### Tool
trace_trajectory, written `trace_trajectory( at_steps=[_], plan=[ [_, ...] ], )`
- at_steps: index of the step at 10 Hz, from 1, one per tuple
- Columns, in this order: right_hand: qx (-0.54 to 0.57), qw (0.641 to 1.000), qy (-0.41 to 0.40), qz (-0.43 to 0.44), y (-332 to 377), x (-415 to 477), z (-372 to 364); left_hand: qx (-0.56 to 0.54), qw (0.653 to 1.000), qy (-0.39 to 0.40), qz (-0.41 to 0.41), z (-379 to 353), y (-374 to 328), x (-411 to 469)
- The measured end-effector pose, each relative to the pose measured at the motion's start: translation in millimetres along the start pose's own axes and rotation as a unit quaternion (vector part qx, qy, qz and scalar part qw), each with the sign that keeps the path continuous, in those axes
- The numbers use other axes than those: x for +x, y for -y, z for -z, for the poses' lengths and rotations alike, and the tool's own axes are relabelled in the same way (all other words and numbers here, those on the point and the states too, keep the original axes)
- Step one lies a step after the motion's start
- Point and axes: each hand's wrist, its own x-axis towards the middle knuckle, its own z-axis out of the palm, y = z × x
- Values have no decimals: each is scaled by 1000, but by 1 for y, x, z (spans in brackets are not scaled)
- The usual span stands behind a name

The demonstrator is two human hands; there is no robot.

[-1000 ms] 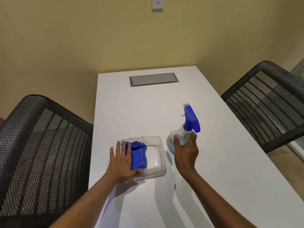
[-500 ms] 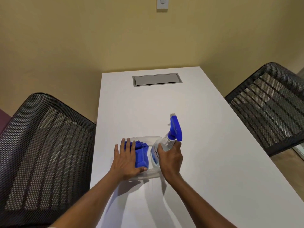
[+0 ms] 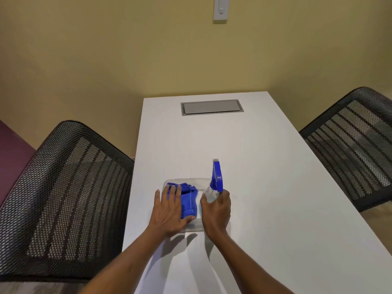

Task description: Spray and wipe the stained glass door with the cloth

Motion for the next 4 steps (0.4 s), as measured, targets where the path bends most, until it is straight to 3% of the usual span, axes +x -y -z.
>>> trace_trajectory(
  at_steps=[3, 4],
  plan=[
    [-72, 996, 29, 33, 0, -8, 10, 43, 998, -35, 14, 39, -4, -25],
    [-107, 987, -10, 121, -6, -27, 18, 67, 996, -62, 18, 59, -3, -37]
  ],
)
